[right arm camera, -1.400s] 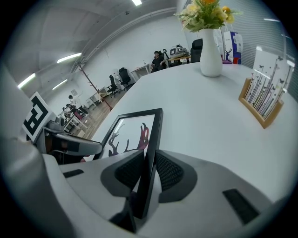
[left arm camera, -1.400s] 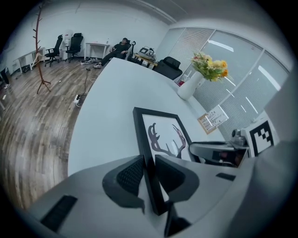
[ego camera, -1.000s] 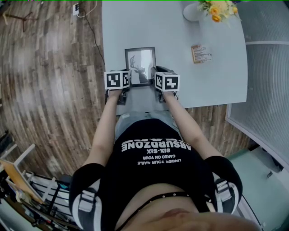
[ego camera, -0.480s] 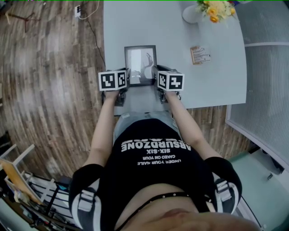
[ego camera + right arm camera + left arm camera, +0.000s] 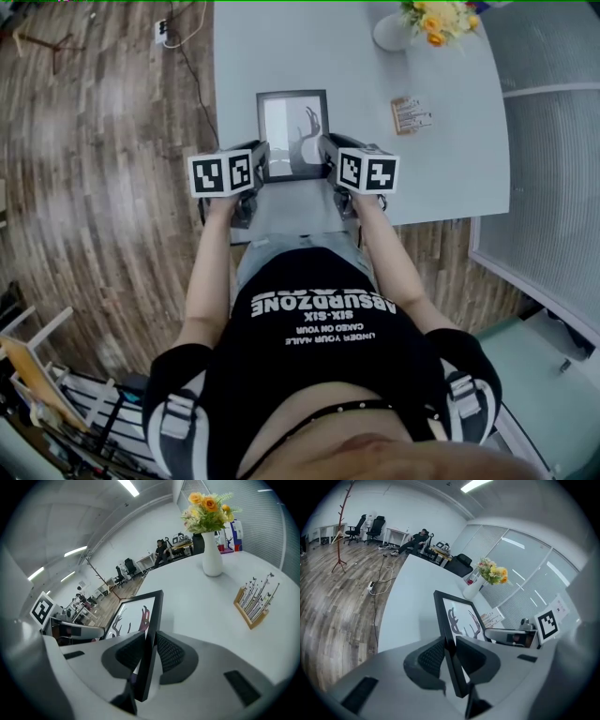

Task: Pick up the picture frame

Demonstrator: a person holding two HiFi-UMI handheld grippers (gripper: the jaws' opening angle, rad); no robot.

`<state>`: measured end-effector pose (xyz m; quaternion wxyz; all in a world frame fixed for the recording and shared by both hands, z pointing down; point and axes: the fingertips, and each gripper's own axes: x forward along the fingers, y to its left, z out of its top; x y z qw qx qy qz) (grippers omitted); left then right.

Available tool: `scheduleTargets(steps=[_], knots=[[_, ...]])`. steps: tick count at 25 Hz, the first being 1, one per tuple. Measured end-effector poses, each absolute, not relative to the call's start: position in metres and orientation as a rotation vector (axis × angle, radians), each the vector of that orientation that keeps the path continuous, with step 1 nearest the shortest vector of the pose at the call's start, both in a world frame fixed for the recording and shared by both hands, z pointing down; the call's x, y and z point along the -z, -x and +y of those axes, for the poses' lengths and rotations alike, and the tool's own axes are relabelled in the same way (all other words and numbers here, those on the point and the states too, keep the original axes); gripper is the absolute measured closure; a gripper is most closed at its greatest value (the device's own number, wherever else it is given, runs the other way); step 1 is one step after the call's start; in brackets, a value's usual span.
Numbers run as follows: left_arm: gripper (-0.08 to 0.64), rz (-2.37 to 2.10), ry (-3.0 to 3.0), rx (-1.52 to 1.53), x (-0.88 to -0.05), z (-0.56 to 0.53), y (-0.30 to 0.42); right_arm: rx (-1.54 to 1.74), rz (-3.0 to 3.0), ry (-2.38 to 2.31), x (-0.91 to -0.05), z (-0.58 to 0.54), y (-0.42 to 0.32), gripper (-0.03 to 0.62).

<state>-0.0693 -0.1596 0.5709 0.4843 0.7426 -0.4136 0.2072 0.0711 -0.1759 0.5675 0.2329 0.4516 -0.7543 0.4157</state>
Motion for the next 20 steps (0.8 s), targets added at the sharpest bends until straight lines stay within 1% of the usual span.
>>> scheduleTargets(steps=[7, 20], knots=[[0.472, -1.009, -1.843, -0.435, -0.533, -0.155, 0.072, -1.129, -2.159, -1.237, -0.527, -0.173, -0.07, 0.5], [0.482, -1.029, -1.94, -0.358, -0.471, -0.146, 0.074, -1.107, -2.273, -1.24, -0.478, -0.16, -0.068, 0.5]])
